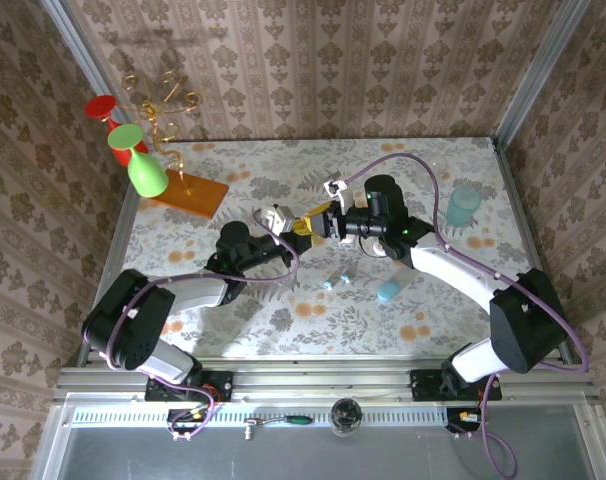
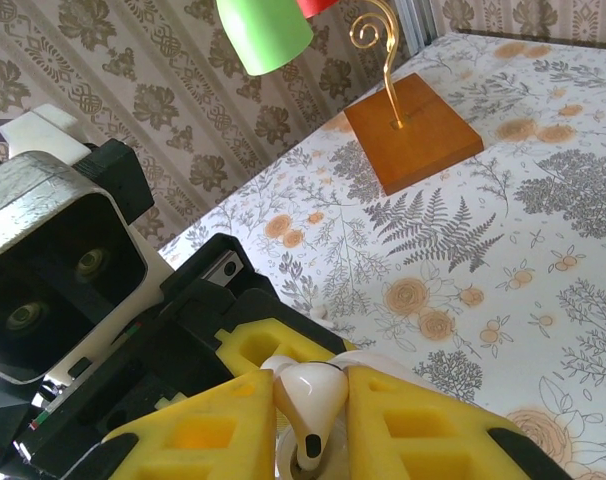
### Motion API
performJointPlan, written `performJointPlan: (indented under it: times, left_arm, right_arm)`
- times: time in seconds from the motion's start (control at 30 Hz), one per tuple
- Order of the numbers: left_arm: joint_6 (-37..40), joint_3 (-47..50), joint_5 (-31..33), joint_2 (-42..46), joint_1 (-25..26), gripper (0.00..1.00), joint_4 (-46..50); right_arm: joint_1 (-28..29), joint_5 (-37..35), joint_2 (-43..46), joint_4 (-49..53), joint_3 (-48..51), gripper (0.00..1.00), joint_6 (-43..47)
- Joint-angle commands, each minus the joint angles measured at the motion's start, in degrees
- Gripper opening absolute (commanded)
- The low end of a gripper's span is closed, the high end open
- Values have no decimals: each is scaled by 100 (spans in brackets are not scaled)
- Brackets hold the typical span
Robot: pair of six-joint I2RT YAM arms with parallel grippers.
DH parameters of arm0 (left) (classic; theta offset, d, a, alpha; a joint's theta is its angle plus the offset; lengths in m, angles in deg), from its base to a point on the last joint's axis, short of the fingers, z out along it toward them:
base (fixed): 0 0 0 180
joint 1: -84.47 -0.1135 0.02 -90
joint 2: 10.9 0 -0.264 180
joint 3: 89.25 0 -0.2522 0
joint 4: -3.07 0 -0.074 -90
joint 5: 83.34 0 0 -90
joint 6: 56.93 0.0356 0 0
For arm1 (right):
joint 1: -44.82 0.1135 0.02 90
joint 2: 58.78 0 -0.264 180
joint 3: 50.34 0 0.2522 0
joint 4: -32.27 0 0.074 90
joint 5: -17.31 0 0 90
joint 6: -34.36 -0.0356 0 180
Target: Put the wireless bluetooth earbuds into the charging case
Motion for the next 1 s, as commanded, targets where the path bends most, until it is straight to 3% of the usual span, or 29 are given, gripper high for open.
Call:
performJointPlan:
  times: [0.0, 0.57, 0.77, 0.97]
  left_arm:
    - [-49, -170, 44, 138, -18, 0, -522]
    - [443, 6, 34, 104, -20, 0, -551]
    - [554, 2, 12, -8, -21, 0, -646]
    - [667, 15, -13, -12, -22, 0, -667]
  right_arm:
    - [37, 68, 90, 353, 66, 26, 29]
    - [46, -588, 747, 519, -53, 52, -296]
    - [103, -726, 901, 720, -87, 57, -133]
    - [299, -1411, 735, 1423, -440, 65, 120]
